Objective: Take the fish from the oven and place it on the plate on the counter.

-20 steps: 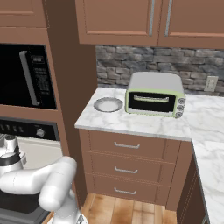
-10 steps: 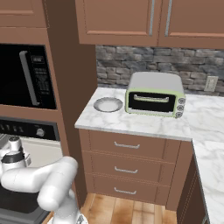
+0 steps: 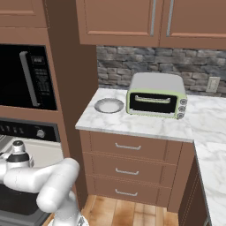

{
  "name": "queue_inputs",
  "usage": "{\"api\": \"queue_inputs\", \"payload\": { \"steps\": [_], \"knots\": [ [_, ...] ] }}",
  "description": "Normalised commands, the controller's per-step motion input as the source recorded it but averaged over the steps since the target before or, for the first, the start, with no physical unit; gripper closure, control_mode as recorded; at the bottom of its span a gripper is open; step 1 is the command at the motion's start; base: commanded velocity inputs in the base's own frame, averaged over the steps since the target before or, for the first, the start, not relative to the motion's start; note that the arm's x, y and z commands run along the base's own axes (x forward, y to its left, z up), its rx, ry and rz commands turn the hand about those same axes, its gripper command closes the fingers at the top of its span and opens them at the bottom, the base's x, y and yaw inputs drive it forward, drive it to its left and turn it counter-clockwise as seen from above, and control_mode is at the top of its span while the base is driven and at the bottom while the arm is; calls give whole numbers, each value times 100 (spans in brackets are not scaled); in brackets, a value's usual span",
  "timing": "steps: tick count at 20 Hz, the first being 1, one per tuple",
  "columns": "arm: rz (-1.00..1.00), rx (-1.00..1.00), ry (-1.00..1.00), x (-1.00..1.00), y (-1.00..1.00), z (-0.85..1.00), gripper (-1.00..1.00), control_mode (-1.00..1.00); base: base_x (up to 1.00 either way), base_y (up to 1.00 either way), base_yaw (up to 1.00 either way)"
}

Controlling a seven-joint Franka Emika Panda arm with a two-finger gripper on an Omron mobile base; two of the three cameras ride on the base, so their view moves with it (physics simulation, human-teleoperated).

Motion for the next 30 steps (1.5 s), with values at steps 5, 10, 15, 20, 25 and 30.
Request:
{"api": "queue_inputs", "payload": {
  "steps": [5,10,15,20,25,30],
  "knots": [
    [18,-19,0,0,1,-100,-100,-100,0,0,0],
    [14,-22,7,-14,3,-99,100,-100,0,0,0],
    [14,-16,2,-15,8,-73,100,-100,0,0,0],
    [8,-17,0,-14,0,-70,100,-100,0,0,0],
    [7,-23,4,-22,0,-73,100,-100,0,0,0],
    [7,-31,9,-22,-8,-60,100,-100,0,0,0]
  ]
}}
